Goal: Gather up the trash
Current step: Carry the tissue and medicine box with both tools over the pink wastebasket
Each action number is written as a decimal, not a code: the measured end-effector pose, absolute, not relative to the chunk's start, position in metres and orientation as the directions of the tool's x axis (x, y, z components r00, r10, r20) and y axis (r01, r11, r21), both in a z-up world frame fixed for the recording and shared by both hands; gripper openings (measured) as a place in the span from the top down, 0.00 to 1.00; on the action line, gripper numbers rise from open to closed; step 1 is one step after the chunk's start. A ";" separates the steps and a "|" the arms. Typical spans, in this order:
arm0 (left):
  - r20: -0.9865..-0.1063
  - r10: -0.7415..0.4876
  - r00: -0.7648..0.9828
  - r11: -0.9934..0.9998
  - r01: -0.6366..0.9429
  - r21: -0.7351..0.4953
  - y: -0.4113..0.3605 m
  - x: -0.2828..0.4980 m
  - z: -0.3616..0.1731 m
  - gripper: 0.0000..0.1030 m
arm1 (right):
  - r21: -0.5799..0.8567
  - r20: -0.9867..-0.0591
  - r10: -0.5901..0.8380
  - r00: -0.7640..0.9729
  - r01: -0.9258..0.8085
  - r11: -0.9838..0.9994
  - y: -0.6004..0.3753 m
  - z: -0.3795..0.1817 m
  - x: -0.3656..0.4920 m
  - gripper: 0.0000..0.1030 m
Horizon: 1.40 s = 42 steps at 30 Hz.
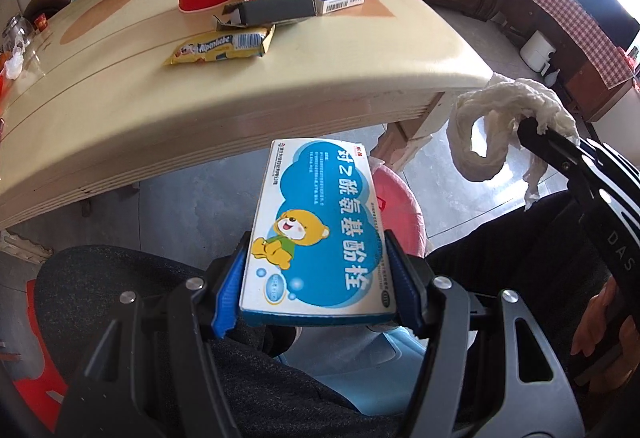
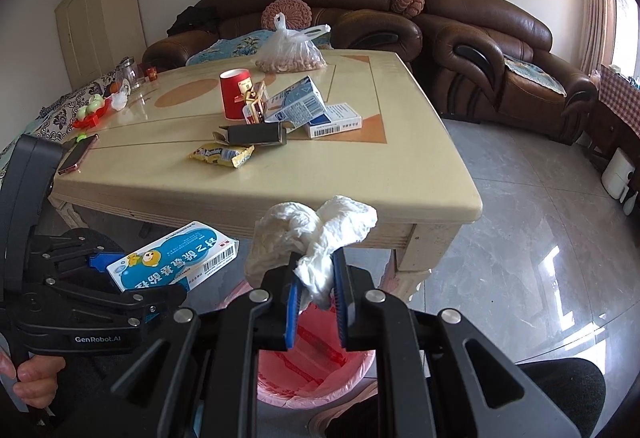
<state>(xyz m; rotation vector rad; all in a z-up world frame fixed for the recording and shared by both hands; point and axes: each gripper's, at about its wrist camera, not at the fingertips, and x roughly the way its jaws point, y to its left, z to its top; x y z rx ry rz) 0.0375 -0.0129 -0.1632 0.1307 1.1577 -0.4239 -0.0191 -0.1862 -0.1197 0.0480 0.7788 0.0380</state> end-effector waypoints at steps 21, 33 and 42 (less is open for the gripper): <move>-0.972 -0.226 0.069 0.906 0.380 -0.184 -0.039 0.079 -0.274 0.40 | 0.105 -0.851 0.075 0.519 0.027 0.994 -0.198 -0.223 0.038 0.86; -0.975 -0.206 -0.083 0.920 0.324 -0.222 -0.038 0.098 -0.331 0.40 | 0.132 -0.918 0.113 0.381 0.023 0.991 -0.196 -0.285 0.068 0.86; -0.963 -0.182 -0.198 0.935 0.268 -0.232 -0.039 0.106 -0.374 0.40 | 0.160 -0.946 0.146 0.291 0.025 0.987 -0.193 -0.320 0.081 0.86</move>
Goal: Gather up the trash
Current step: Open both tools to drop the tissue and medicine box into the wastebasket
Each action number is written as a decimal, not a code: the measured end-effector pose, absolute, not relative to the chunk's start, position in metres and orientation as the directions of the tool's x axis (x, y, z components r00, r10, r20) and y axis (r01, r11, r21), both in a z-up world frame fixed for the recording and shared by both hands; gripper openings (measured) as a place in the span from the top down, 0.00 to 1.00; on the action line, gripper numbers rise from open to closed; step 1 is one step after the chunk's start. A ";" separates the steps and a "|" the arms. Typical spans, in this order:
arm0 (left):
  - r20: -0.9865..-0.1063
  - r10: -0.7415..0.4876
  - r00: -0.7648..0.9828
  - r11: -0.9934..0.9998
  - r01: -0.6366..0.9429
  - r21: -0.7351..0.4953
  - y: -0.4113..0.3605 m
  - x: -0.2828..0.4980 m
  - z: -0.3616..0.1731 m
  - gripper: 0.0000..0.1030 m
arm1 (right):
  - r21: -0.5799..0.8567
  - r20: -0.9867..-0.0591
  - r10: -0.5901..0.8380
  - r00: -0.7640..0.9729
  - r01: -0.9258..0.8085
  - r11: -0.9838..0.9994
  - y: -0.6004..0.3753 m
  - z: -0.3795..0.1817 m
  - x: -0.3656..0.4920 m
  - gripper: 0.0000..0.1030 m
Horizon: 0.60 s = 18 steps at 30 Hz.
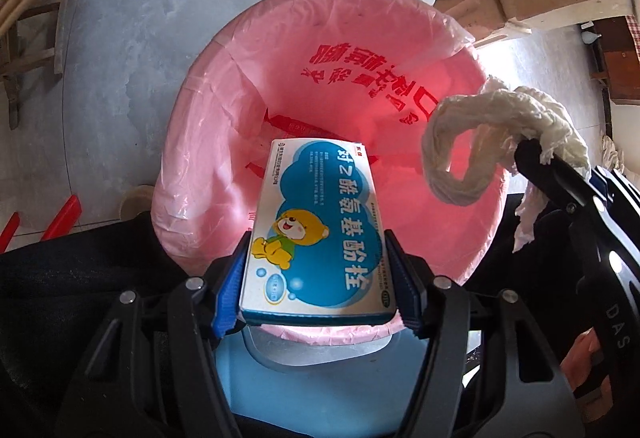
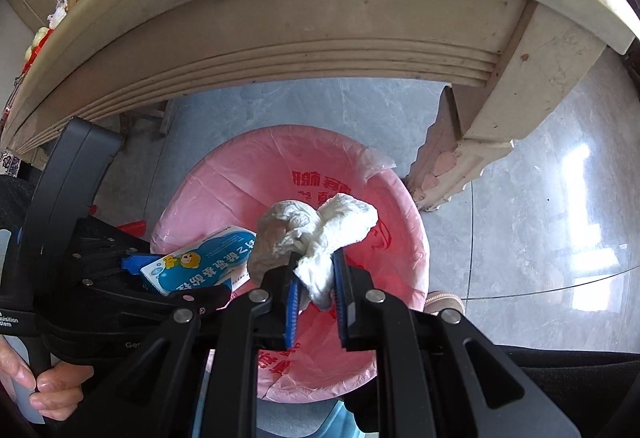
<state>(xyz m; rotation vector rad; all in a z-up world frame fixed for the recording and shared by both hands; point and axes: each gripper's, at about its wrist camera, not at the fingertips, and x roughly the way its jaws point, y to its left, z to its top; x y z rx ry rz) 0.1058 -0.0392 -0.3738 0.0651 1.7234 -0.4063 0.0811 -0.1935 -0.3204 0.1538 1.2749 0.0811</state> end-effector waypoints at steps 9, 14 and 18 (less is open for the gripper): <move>-0.967 -0.145 -0.211 0.939 0.278 -0.201 -0.039 0.104 -0.383 0.37 | 0.160 -0.956 0.148 0.254 0.029 0.987 -0.195 -0.330 0.084 0.85; -0.971 -0.130 -0.201 0.942 0.282 -0.184 -0.037 0.105 -0.384 0.27 | 0.147 -0.962 0.139 0.237 0.019 0.989 -0.191 -0.335 0.086 0.81; -0.976 -0.113 -0.187 0.944 0.286 -0.165 -0.036 0.103 -0.383 0.25 | 0.130 -0.963 0.122 0.241 0.018 0.991 -0.191 -0.334 0.086 0.47</move>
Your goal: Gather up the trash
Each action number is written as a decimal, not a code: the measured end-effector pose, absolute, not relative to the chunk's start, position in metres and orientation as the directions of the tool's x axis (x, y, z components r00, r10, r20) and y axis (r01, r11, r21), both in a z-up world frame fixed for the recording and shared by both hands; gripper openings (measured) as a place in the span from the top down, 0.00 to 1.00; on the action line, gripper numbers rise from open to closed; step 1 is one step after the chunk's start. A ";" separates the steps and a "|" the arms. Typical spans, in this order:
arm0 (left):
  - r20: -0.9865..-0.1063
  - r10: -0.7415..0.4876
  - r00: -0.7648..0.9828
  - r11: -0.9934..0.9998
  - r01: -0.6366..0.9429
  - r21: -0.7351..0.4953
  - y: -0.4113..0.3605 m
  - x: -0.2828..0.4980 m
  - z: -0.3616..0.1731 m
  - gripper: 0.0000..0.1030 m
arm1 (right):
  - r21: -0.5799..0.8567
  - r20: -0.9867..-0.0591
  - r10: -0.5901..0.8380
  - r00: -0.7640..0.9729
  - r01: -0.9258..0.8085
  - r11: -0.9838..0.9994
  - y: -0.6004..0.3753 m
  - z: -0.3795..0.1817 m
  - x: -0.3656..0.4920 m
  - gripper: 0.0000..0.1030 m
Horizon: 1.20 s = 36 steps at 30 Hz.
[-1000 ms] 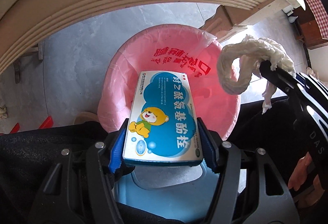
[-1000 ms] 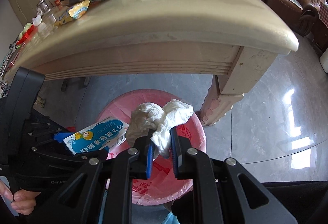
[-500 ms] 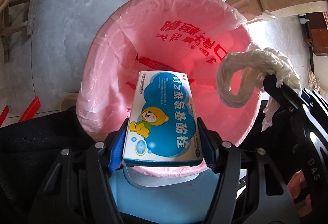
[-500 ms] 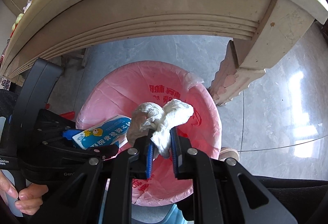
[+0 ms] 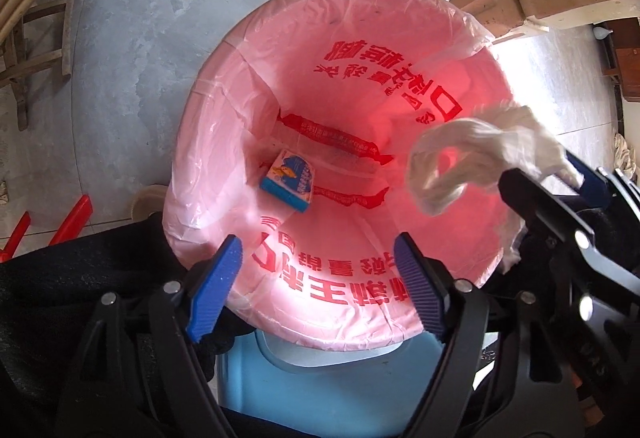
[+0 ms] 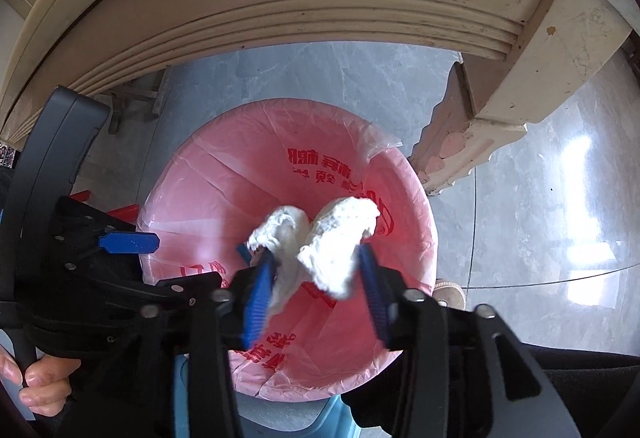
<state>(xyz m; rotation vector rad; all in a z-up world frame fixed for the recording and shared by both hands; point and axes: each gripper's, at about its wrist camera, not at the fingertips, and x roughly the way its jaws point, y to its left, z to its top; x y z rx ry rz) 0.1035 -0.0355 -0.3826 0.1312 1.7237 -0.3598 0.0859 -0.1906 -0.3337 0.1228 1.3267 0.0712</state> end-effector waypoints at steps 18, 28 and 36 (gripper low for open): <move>-0.994 -0.069 -0.087 0.946 0.311 -0.093 -0.031 0.101 -0.357 0.24 | 0.156 -0.943 0.146 0.298 0.009 0.988 -0.191 -0.314 0.080 0.36; -0.990 -0.084 0.114 0.940 0.340 -0.041 0.000 0.078 -0.245 0.24 | 0.220 -0.829 0.203 0.521 -0.030 0.975 -0.197 -0.216 0.044 0.21; -0.907 -0.075 0.415 0.955 0.291 0.054 0.044 0.093 -0.091 0.17 | 0.251 -0.668 0.245 0.702 -0.097 0.963 -0.208 -0.089 0.021 0.07</move>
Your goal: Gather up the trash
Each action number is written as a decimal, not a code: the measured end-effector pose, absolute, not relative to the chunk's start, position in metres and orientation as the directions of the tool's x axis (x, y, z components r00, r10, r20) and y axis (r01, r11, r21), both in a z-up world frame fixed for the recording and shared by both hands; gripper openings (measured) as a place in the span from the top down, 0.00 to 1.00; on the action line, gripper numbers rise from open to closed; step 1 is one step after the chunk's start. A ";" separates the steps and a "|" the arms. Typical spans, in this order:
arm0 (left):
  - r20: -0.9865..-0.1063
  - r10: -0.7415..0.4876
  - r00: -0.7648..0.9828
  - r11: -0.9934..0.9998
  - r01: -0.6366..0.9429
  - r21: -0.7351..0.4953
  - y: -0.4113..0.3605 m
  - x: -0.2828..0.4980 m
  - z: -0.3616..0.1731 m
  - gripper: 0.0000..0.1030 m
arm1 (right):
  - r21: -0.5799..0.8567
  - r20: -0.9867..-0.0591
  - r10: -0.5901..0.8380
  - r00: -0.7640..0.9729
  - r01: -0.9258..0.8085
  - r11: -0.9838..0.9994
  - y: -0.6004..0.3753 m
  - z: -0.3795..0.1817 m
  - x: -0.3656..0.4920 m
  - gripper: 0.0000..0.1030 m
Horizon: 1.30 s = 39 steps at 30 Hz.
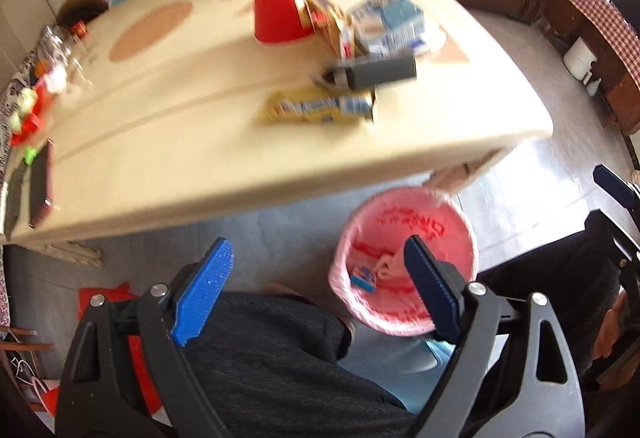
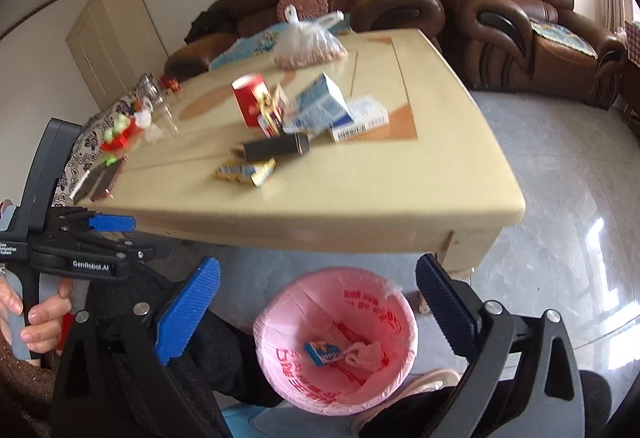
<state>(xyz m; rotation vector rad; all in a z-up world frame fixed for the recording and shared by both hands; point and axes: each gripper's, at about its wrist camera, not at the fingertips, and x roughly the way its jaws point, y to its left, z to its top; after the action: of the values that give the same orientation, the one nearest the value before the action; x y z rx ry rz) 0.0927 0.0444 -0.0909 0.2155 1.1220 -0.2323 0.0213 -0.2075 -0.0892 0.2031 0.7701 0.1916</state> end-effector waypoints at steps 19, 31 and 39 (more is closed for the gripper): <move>-0.920 -0.031 0.390 0.926 0.357 0.120 0.047 0.211 0.066 0.13 | -0.213 -0.500 0.146 0.853 -0.285 0.935 -0.168 0.075 0.057 0.07; -0.956 -0.019 0.293 0.916 0.389 0.101 0.021 0.272 0.037 0.13 | -0.251 -0.597 0.187 0.780 -0.403 0.880 -0.154 0.043 0.101 0.07; -0.972 -0.008 0.236 0.907 0.411 0.092 0.006 0.301 0.007 0.13 | -0.269 -0.664 0.173 0.727 -0.449 0.852 -0.149 0.008 0.134 0.07</move>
<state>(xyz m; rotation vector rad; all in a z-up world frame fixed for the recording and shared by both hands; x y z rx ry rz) 0.3012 0.0063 0.0066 0.3620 1.3085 -0.2960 0.1345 -0.1494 0.0083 -0.4349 0.6756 0.3548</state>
